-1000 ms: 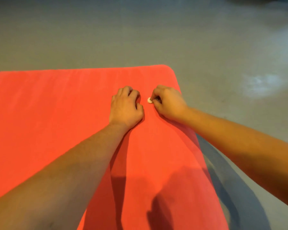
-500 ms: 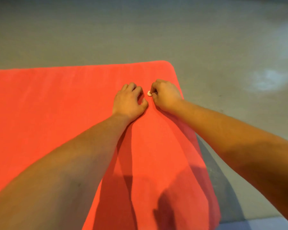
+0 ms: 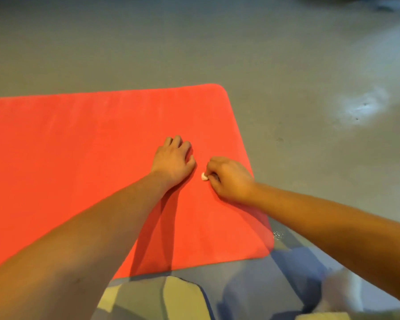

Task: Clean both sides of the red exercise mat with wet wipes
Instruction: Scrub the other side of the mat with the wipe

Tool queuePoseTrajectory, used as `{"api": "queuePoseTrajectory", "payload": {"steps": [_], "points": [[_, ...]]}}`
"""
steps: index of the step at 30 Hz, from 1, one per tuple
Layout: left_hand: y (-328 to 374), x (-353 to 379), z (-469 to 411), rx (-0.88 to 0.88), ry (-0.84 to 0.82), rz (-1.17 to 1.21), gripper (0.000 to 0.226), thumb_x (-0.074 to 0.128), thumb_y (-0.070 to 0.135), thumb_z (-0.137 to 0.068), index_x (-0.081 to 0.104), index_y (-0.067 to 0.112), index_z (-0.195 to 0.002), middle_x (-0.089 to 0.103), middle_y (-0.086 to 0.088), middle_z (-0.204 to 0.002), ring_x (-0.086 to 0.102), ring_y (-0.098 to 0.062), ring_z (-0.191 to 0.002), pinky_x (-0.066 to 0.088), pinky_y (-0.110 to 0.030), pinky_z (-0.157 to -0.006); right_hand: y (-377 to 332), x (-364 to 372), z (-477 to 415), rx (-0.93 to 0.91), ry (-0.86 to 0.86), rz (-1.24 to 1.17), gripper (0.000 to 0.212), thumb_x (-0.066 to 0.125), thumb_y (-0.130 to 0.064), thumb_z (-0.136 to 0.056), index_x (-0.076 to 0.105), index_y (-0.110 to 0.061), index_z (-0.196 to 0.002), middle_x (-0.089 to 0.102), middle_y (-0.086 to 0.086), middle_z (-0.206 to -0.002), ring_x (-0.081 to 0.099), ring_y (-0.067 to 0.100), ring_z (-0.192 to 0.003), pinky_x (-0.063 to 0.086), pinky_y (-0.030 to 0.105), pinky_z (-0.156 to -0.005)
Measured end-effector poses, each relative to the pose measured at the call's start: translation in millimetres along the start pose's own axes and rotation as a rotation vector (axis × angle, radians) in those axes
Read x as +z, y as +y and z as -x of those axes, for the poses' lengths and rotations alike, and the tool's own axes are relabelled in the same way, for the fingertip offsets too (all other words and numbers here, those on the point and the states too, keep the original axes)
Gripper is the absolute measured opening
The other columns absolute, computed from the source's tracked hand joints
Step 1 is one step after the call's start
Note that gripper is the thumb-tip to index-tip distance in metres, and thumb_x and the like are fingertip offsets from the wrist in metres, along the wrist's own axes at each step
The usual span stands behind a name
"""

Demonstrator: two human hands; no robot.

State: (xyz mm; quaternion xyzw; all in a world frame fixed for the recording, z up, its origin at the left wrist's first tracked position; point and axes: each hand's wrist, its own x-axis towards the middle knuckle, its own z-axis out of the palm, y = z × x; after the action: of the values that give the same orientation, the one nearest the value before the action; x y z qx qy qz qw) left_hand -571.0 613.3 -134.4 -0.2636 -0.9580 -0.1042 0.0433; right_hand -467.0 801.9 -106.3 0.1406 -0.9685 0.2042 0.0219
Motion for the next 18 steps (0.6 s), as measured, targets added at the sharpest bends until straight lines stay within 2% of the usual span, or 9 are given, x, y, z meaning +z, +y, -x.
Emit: {"api": "queuePoseTrajectory", "payload": {"steps": [3, 6, 12, 15, 18], "points": [[10.2, -5.4, 32.0, -0.023, -0.038, 0.054, 0.048, 0.043, 0.051, -0.083, 0.063, 0.021, -0.115, 0.055, -0.005, -0.115, 0.049, -0.030, -0.108, 0.050, -0.047, -0.089, 10.9, -2.6, -35.2, 0.143, 0.039, 0.037, 0.013, 0.057, -0.016, -0.084, 0.069, -0.020, -0.085, 0.064, -0.001, -0.092, 0.062, 0.028, -0.094, 0.049, 0.038, -0.073], [15.2, -12.2, 60.5, -0.035, -0.089, 0.074, 0.053, 0.044, 0.054, -0.080, 0.063, 0.024, -0.120, 0.054, -0.002, -0.119, 0.048, -0.029, -0.110, 0.050, -0.047, -0.093, 4.0, -4.3, -35.2, 0.195, 0.007, 0.056, 0.014, 0.057, -0.014, -0.083, 0.070, -0.019, -0.087, 0.066, 0.002, -0.096, 0.063, 0.031, -0.094, 0.050, 0.039, -0.072], [25.4, -29.0, 89.5, -0.087, -0.167, 0.114, 0.072, 0.042, 0.064, -0.073, 0.062, 0.026, -0.131, 0.052, -0.001, -0.131, 0.046, -0.029, -0.121, 0.047, -0.045, -0.102, -27.2, -0.7, 59.3, 0.066, -0.075, 0.011, 0.013, 0.055, -0.016, -0.082, 0.065, -0.022, -0.087, 0.066, -0.003, -0.095, 0.063, 0.026, -0.087, 0.045, 0.035, -0.064], [30.9, -40.4, 90.1, -0.100, -0.267, 0.111, 0.081, 0.054, 0.072, -0.069, 0.059, 0.029, -0.138, 0.048, -0.002, -0.138, 0.043, -0.029, -0.129, 0.045, -0.043, -0.108, -40.2, 2.9, 110.1, -0.006, -0.068, -0.061, 0.011, 0.056, -0.017, -0.083, 0.065, -0.023, -0.086, 0.064, -0.007, -0.091, 0.062, 0.019, -0.085, 0.047, 0.033, -0.067], [35.3, -50.2, 95.7, -0.048, -0.375, 0.065, 0.094, 0.072, 0.080, -0.069, 0.050, 0.035, -0.148, 0.041, -0.004, -0.145, 0.038, -0.029, -0.136, 0.042, -0.042, -0.113, -36.6, 5.4, 104.0, 0.028, -0.049, -0.085, 0.011, 0.057, -0.018, -0.084, 0.065, -0.024, -0.085, 0.063, -0.009, -0.088, 0.060, 0.017, -0.085, 0.047, 0.033, -0.069]]}}
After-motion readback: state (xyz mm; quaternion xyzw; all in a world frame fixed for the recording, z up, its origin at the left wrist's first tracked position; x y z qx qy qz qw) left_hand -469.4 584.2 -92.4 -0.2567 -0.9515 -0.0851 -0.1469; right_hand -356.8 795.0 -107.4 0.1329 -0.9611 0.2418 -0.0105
